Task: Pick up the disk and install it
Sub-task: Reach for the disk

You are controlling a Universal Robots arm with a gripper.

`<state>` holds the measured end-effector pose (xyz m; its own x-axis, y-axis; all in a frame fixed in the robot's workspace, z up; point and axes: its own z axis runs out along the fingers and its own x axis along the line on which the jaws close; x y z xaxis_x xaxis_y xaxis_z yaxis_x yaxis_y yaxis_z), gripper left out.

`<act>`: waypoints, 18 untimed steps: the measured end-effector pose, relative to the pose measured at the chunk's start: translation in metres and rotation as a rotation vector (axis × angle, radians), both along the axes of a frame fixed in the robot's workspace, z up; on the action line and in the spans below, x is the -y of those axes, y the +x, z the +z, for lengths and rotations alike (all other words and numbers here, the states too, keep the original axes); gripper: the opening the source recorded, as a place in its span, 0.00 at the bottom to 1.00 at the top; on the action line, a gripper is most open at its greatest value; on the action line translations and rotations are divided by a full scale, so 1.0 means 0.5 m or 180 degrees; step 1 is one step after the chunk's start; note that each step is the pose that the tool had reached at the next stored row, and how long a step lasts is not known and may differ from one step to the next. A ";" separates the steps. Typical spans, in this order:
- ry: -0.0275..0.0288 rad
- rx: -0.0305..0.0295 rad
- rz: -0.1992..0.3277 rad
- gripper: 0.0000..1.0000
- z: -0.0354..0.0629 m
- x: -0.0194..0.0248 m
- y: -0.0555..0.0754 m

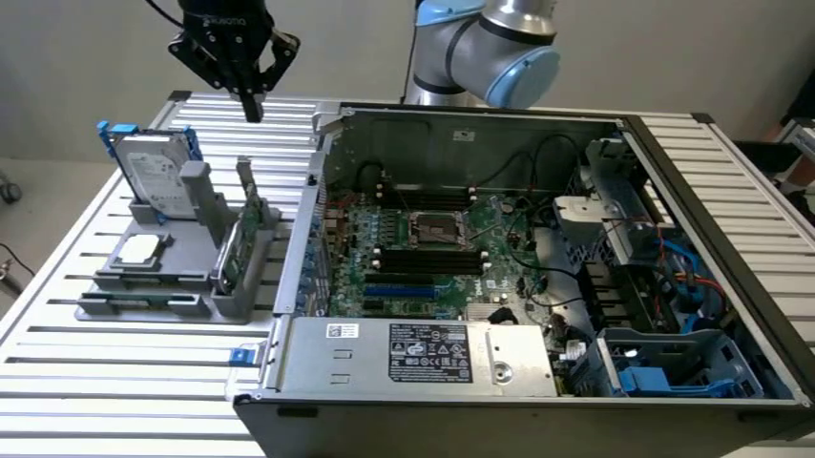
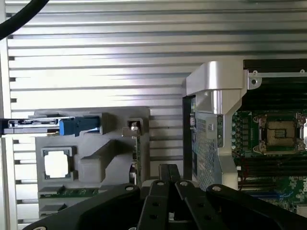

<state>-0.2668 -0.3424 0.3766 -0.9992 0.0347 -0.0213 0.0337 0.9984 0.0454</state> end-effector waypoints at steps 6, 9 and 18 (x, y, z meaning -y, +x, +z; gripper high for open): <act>-0.0019 0.0000 0.0000 0.11 -0.008 -0.0216 -0.055; -0.0034 0.0000 0.0000 0.11 -0.012 -0.0312 -0.082; -0.0095 -0.0004 0.0000 0.11 -0.021 -0.0540 -0.164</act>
<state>-0.3489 -0.3154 0.3662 -0.9992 0.0340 -0.0210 0.0337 0.9993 0.0155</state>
